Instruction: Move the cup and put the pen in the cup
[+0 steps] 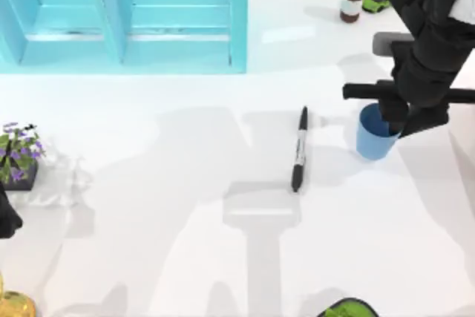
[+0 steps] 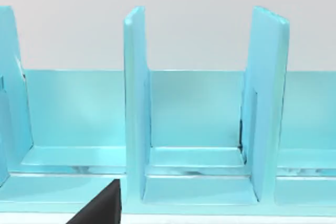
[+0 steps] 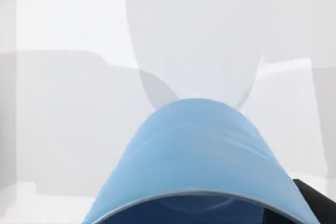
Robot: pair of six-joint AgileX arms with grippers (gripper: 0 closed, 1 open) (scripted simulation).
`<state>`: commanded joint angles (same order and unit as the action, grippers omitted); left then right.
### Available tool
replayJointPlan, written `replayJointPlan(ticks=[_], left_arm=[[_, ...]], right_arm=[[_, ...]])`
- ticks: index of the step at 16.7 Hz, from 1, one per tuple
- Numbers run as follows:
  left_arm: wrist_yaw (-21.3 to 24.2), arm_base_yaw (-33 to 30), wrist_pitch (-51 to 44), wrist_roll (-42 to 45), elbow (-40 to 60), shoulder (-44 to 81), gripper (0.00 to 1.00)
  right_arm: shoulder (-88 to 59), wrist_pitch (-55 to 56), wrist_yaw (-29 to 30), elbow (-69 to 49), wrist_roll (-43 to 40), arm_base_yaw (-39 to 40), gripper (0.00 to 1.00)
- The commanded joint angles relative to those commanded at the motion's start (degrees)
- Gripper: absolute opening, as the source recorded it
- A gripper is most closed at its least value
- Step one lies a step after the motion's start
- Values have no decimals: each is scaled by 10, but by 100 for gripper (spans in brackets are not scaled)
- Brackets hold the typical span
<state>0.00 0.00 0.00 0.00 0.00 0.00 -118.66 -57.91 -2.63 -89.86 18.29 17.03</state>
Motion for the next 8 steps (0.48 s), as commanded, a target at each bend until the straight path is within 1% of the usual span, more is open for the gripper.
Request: replayJointPlan(ticks=[4,8], left_arm=[[0,0,0,0,0,0,100],[0,0,0,0,0,0,100]], right_arm=[[-3,7,0,6,1,2,0],[-3,7,0,6,1,2,30]])
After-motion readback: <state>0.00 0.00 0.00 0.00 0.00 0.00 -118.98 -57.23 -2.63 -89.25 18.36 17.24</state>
